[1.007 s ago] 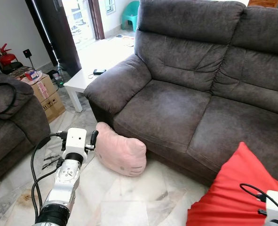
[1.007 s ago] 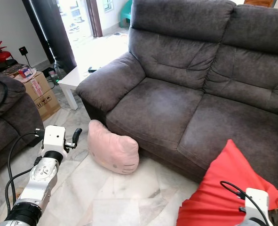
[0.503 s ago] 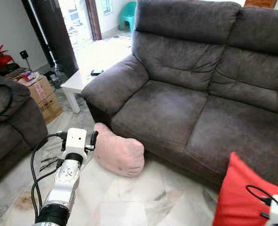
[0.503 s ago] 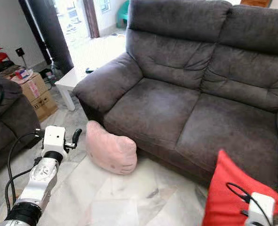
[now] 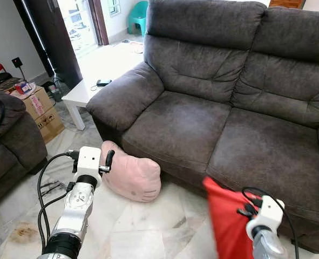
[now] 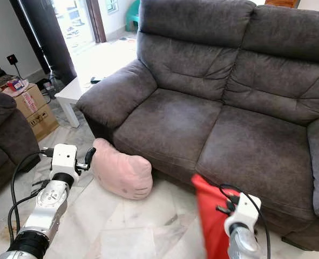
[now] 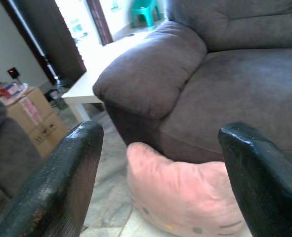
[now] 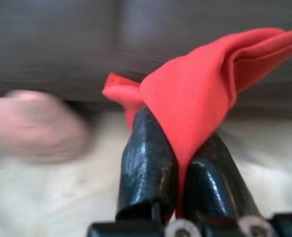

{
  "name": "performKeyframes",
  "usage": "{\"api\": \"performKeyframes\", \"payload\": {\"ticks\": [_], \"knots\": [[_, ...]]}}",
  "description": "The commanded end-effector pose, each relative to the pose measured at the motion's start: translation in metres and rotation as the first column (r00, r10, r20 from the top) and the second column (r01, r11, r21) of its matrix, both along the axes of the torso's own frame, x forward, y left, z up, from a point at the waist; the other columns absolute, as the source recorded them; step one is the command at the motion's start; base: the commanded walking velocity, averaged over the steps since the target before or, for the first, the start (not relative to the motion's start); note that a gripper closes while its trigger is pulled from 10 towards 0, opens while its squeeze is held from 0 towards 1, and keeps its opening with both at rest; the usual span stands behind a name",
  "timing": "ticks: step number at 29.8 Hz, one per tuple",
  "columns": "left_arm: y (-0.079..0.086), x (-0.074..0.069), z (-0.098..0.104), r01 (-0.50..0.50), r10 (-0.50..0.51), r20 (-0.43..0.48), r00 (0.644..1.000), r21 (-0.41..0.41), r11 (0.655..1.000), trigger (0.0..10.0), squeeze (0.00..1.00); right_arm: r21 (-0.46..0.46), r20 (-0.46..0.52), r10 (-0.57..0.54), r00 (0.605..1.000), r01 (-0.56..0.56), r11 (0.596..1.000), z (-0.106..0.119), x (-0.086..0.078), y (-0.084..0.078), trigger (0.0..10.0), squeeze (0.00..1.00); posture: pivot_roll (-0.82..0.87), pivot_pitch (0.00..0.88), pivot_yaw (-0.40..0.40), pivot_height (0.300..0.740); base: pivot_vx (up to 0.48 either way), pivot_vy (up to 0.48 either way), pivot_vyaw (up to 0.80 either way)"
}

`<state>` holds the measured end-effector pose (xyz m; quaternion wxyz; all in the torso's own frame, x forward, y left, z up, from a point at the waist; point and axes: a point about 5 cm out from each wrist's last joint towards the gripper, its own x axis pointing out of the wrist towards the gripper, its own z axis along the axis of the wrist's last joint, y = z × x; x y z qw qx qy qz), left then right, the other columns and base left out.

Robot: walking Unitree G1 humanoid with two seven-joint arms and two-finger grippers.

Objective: Move the pillow to the sofa from floor

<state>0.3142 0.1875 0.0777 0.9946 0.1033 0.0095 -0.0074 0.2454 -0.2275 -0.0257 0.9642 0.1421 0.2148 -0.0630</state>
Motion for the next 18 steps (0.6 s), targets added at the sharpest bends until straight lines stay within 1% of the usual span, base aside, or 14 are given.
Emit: {"api": "performKeyframes", "payload": {"ticks": [1, 3, 4, 9, 12, 13, 14, 16, 17, 18], "knots": [[-0.001, 0.000, -0.002, 0.020, -0.021, -0.020, 1.000, -0.013, 1.000, 10.0, 0.00, 0.007, 0.189, 0.121, 0.975, -0.124, 0.992, 0.031, 0.030, 0.009, 10.0, 0.00, 0.05, 0.000, -0.019, 0.740, 0.000, 0.000, 0.00], [-0.002, 0.000, -0.003, 0.041, -0.042, -0.032, 0.999, -0.017, 0.999, 10.0, 0.00, 0.032, 0.200, 0.194, 0.960, -0.204, 0.978, 0.031, 0.029, 0.014, 10.0, 0.00, 0.05, 0.000, -0.021, 0.740, 0.000, 0.000, 0.00], [-0.002, 0.000, -0.003, 0.048, -0.049, -0.035, 0.998, -0.017, 0.999, 10.0, 0.00, 0.054, 0.203, 0.256, 0.945, -0.272, 0.961, 0.029, 0.026, 0.018, 10.0, 0.00, 0.05, 0.000, -0.023, 0.740, 0.000, 0.000, 0.00], [0.002, 0.001, 0.000, 0.078, -0.080, -0.049, 0.996, -0.041, 0.996, 10.0, 0.00, 0.092, 0.177, 0.397, 0.901, -0.417, 0.904, 0.021, 0.014, 0.025, 10.0, 0.00, 0.06, 0.000, -0.027, 0.740, 0.000, 0.000, 0.00], [0.004, 0.001, 0.001, 0.110, -0.114, -0.064, 0.991, -0.064, 0.992, 10.0, 0.00, 0.116, 0.138, 0.491, 0.860, -0.506, 0.854, 0.013, 0.003, 0.029, 10.0, 0.00, 0.06, 0.000, -0.027, 0.740, 0.000, 0.000, 0.00], [0.005, 0.001, 0.000, 0.130, -0.135, -0.077, 0.988, -0.068, 0.989, 10.0, 0.00, 0.139, 0.114, 0.544, 0.831, -0.555, 0.820, 0.008, -0.004, 0.031, 10.0, 0.00, 0.06, 0.000, -0.027, 0.740, 0.000, 0.000, 0.00], [0.005, 0.000, -0.001, 0.135, -0.141, -0.081, 0.987, -0.070, 0.988, 10.0, 0.00, 0.147, 0.109, 0.560, 0.822, -0.570, 0.808, 0.007, -0.006, 0.032, 10.0, 0.00, 0.06, 0.000, -0.027, 0.740, 0.000, 0.000, 0.00], [0.005, -0.001, -0.003, 0.156, -0.163, -0.099, 0.982, -0.076, 0.985, 10.0, 0.00, 0.159, 0.068, 0.613, 0.787, -0.615, 0.772, 0.001, -0.015, 0.034, 10.0, 0.00, 0.06, 0.000, -0.025, 0.740, 0.000, 0.000, 0.00], [0.005, -0.001, -0.003, 0.156, -0.163, -0.099, 0.982, -0.076, 0.985, 10.0, 0.00, 0.159, 0.068, 0.613, 0.787, -0.615, 0.772, 0.001, -0.015, 0.034, 10.0, 0.00, 0.06, 0.000, -0.025, 0.740, 0.000, 0.000, 0.00], [0.005, -0.002, -0.005, 0.162, -0.170, -0.109, 0.979, -0.076, 0.984, 10.0, 0.00, 0.173, 0.050, 0.639, 0.768, -0.637, 0.752, -0.003, -0.019, 0.035, 10.0, 0.00, 0.06, 0.000, -0.023, 0.740, 0.000, 0.000, 0.00]]}}
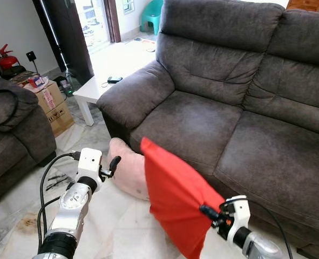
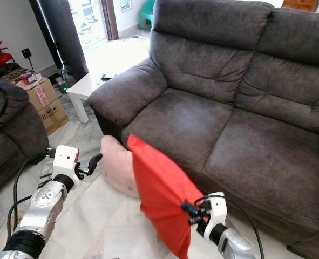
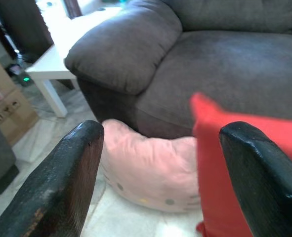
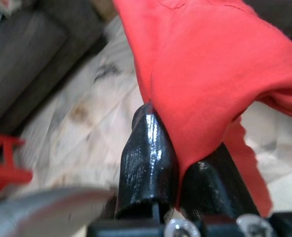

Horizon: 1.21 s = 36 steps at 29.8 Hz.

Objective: Move the pillow to the sofa from floor

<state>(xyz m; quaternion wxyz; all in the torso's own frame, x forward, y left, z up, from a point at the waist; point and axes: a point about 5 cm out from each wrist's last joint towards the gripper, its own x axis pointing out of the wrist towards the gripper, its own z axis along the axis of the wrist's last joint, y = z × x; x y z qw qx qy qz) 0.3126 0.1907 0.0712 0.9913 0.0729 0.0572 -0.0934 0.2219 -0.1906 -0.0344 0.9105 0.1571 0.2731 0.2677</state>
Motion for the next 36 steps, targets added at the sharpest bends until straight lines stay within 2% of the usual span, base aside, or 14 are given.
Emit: {"api": "performKeyframes", "payload": {"ticks": [1, 6, 10, 13, 17, 20, 25, 27, 28, 29, 30, 31, 34, 36], "knots": [[0.001, -0.001, 0.001, 0.012, -0.012, -0.008, 1.000, -0.004, 1.000, 10.0, 0.00, 0.001, 0.024, 0.055, 0.998, -0.055, 0.998, 0.005, 0.002, -0.001, 10.0, 0.00, 0.06, 0.000, -0.023, 0.740, 0.000, 0.000, 0.00], [0.001, -0.004, -0.004, 0.048, -0.048, -0.046, 0.998, -0.019, 0.999, 10.0, 0.00, -0.020, -0.020, 0.110, 0.994, -0.111, 0.994, -0.002, -0.008, 0.000, 10.0, 0.00, 0.06, 0.000, -0.018, 0.740, 0.000, 0.000, 0.00], [-0.001, -0.010, -0.012, 0.115, -0.118, -0.104, 0.988, -0.029, 0.993, 10.0, 0.00, -0.045, -0.060, 0.175, 0.983, -0.178, 0.983, -0.006, -0.016, 0.001, 10.0, 0.00, 0.06, 0.000, -0.013, 0.740, 0.000, 0.000, 0.00], [0.002, -0.012, -0.016, 0.130, -0.130, -0.129, 0.983, -0.010, 0.991, 10.0, 0.00, -0.042, -0.076, 0.205, 0.976, -0.208, 0.977, -0.008, -0.019, 0.002, 10.0, 0.00, 0.06, 0.000, -0.011, 0.740, 0.000, 0.000, 0.00], [0.008, -0.021, -0.027, 0.217, -0.198, -0.201, 0.959, 0.079, 0.973, 10.0, 0.00, -0.016, -0.094, 0.275, 0.957, -0.278, 0.960, -0.009, -0.025, 0.006, 10.0, 0.00, 0.06, 0.000, -0.009, 0.740, 0.000, 0.000, 0.00], [0.009, -0.032, -0.036, 0.336, -0.296, -0.293, 0.909, 0.099, 0.936, 10.0, 0.00, -0.003, -0.102, 0.317, 0.943, -0.319, 0.948, -0.009, -0.029, 0.007, 10.0, 0.00, 0.06, 0.000, -0.009, 0.740, 0.000, 0.000, 0.00], [0.013, -0.050, -0.053, 0.472, -0.380, -0.418, 0.825, 0.141, 0.870, 10.0, 0.00, 0.039, -0.099, 0.367, 0.925, -0.365, 0.930, -0.007, -0.033, 0.010, 10.0, 0.00, 0.06, 0.000, -0.010, 0.740, 0.000, 0.000, 0.00], [0.015, -0.061, -0.066, 0.546, -0.391, -0.490, 0.779, 0.226, 0.807, 10.0, 0.00, 0.060, -0.093, 0.405, 0.910, -0.400, 0.914, -0.005, -0.035, 0.011, 10.0, 0.00, 0.05, 0.000, -0.011, 0.740, 0.000, 0.000, 0.00], [0.015, -0.068, -0.074, 0.612, -0.407, -0.537, 0.738, 0.280, 0.740, 10.0, 0.00, 0.072, -0.089, 0.422, 0.902, -0.417, 0.906, -0.004, -0.036, 0.012, 10.0, 0.00, 0.05, 0.000, -0.012, 0.740, 0.000, 0.000, 0.00], [0.015, -0.071, -0.077, 0.635, -0.414, -0.555, 0.722, 0.295, 0.714, 10.0, 0.00, 0.075, -0.086, 0.428, 0.900, -0.423, 0.903, -0.003, -0.036, 0.012, 10.0, 0.00, 0.05, 0.000, -0.012, 0.740, 0.000, 0.000, 0.00], [0.015, -0.071, -0.077, 0.635, -0.414, -0.555, 0.722, 0.295, 0.714, 10.0, 0.00, 0.075, -0.086, 0.428, 0.900, -0.423, 0.903, -0.003, -0.036, 0.012, 10.0, 0.00, 0.05, 0.000, -0.012, 0.740, 0.000, 0.000, 0.00], [0.013, -0.076, -0.083, 0.661, -0.423, -0.579, 0.697, 0.290, 0.692, 10.0, 0.00, 0.085, -0.083, 0.436, 0.896, -0.430, 0.899, -0.002, -0.036, 0.013, 10.0, 0.00, 0.05, 0.000, -0.012, 0.740, 0.000, 0.000, 0.00], [0.008, -0.080, -0.089, 0.676, -0.438, -0.585, 0.683, 0.280, 0.681, 10.0, 0.00, 0.093, -0.070, 0.467, 0.882, -0.460, 0.883, 0.000, -0.036, 0.015, 10.0, 0.00, 0.05, 0.000, -0.015, 0.740, 0.000, 0.000, 0.00], [0.005, -0.083, -0.092, 0.706, -0.448, -0.603, 0.660, 0.295, 0.644, 10.0, 0.00, 0.104, -0.048, 0.496, 0.867, -0.490, 0.866, 0.005, -0.036, 0.018, 10.0, 0.00, 0.04, 0.000, -0.013, 0.740, 0.000, 0.000, 0.00]]}}
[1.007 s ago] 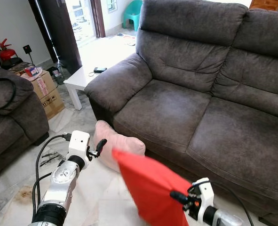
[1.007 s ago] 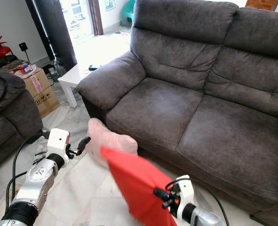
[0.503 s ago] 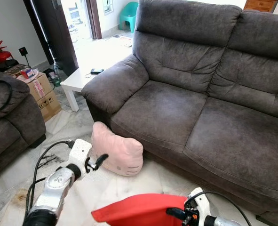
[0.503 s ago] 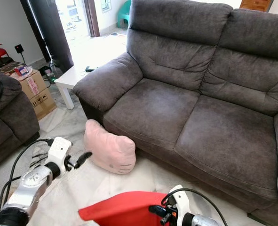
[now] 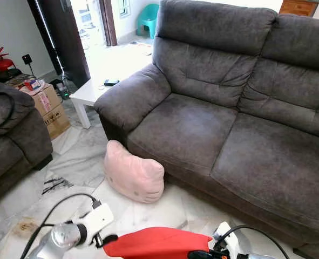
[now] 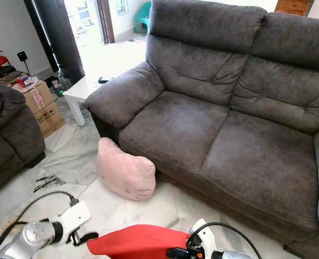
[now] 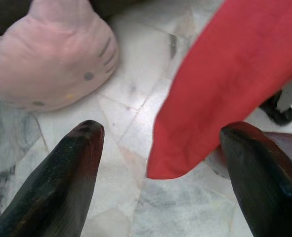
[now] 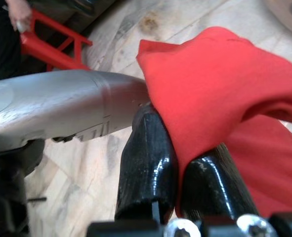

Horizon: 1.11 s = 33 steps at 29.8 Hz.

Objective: Move the pillow to the sofa from floor

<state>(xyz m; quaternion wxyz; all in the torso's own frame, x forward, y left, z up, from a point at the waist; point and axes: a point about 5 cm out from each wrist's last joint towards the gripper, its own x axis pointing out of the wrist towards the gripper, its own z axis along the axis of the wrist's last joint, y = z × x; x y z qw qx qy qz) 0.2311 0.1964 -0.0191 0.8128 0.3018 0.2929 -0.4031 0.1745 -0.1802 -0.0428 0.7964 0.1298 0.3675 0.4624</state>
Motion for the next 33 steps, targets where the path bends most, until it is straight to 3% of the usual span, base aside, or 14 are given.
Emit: {"api": "performKeyframes", "payload": {"ticks": [1, 11, 16, 22, 31, 33], "knots": [[0.000, -0.001, -0.003, 0.041, -0.041, 0.003, 0.999, 0.042, 0.998, 10.0, 0.00, 0.081, 0.082, 0.050, 0.995, -0.057, 0.995, 0.016, 0.012, 0.009, 10.0, 0.00, 0.04, 0.000, -0.012, 0.740, 0.000, 0.000, 0.00], [-0.001, 0.000, -0.003, 0.061, -0.063, 0.049, 0.997, 0.030, 0.998, 10.0, 0.00, 0.201, 0.156, 0.064, 0.986, -0.095, 0.975, 0.041, 0.019, 0.017, 10.0, 0.00, 0.03, 0.000, -0.012, 0.740, 0.000, 0.000, 0.00], [-0.002, -0.002, -0.003, 0.095, -0.096, 0.054, 0.994, 0.018, 0.995, 10.0, 0.00, 0.201, 0.160, 0.087, 0.983, -0.119, 0.972, 0.043, 0.017, 0.017, 10.0, 0.00, 0.03, 0.000, -0.014, 0.740, 0.000, 0.000, 0.00], [-0.010, -0.022, -0.005, 0.291, -0.291, 0.022, 0.957, -0.014, 0.957, 10.0, 0.00, 0.190, 0.147, 0.100, 0.984, -0.127, 0.974, 0.042, 0.015, 0.020, 10.0, 0.00, 0.04, 0.000, -0.014, 0.740, 0.000, 0.000, 0.00], [0.000, -0.028, -0.006, 0.354, -0.354, -0.015, 0.935, 0.025, 0.935, 10.0, 0.00, 0.188, 0.135, 0.105, 0.985, -0.130, 0.974, 0.042, 0.013, 0.022, 10.0, 0.00, 0.05, 0.000, -0.026, 0.740, 0.000, 0.000, 0.00], [0.003, -0.030, -0.011, 0.358, -0.356, -0.037, 0.934, 0.076, 0.931, 10.0, 0.00, 0.199, 0.156, 0.110, 0.982, -0.141, 0.970, 0.049, 0.016, 0.021, 10.0, 0.00, 0.04, 0.000, -0.028, 0.740, 0.000, 0.000, 0.00]]}}
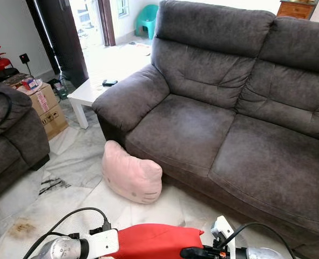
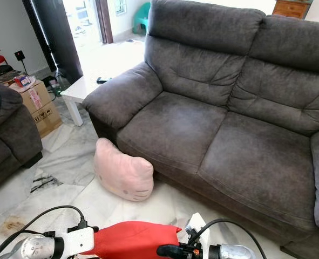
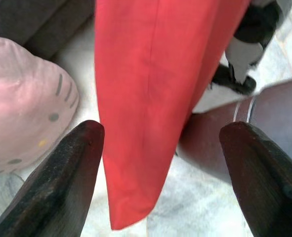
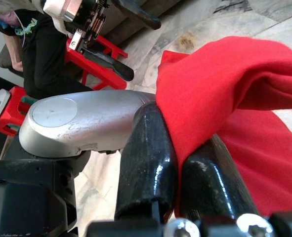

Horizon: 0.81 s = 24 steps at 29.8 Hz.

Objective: Move the pillow to the sofa from floor

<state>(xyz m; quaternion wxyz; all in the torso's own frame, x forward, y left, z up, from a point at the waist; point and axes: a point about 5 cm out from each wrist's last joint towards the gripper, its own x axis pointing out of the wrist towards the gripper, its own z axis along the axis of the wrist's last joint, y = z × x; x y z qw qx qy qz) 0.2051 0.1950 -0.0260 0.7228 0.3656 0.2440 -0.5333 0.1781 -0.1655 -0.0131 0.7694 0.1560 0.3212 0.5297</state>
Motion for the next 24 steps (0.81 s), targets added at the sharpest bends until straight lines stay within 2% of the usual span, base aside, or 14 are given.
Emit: {"api": "performKeyframes", "payload": {"ticks": [1, 6, 11, 14, 19, 24], "knots": [[0.005, -0.004, -0.005, 0.006, -0.006, -0.015, 1.000, 0.045, 0.999, 10.0, 0.00, 0.079, 0.104, 0.018, 0.994, -0.027, 0.997, 0.022, 0.013, 0.006, 10.0, 0.00, 0.04, 0.000, -0.028, 0.740, 0.000, 0.000, 0.00], [0.007, 0.000, -0.008, -0.046, 0.044, 0.026, 0.999, 0.068, 0.997, 10.0, 0.00, 0.087, 0.147, 0.041, 0.988, -0.054, 0.995, 0.034, 0.015, 0.004, 10.0, 0.00, 0.03, 0.000, -0.031, 0.740, 0.000, 0.000, 0.00], [0.007, 0.003, -0.009, -0.054, 0.048, 0.064, 0.997, 0.095, 0.994, 10.0, 0.00, 0.093, 0.160, 0.060, 0.985, -0.076, 0.993, 0.038, 0.014, 0.005, 10.0, 0.00, 0.03, 0.000, -0.032, 0.740, 0.000, 0.000, 0.00], [0.005, 0.006, -0.009, -0.085, 0.076, 0.100, 0.992, 0.083, 0.993, 10.0, 0.00, 0.097, 0.174, 0.078, 0.982, -0.096, 0.991, 0.044, 0.012, 0.007, 10.0, 0.00, 0.03, 0.000, -0.033, 0.740, 0.000, 0.000, 0.00], [0.003, 0.005, -0.012, -0.104, 0.097, 0.085, 0.992, 0.083, 0.991, 10.0, 0.00, 0.094, 0.202, 0.101, 0.974, -0.122, 0.988, 0.054, 0.011, 0.007, 10.0, 0.00, 0.02, 0.000, -0.035, 0.740, 0.000, 0.000, 0.00], [0.004, 0.001, -0.017, -0.092, 0.085, 0.061, 0.995, 0.116, 0.989, 10.0, 0.00, 0.091, 0.224, 0.109, 0.968, -0.132, 0.987, 0.061, 0.012, 0.005, 10.0, 0.00, 0.02, 0.000, -0.037, 0.740, 0.000, 0.000, 0.00]]}}
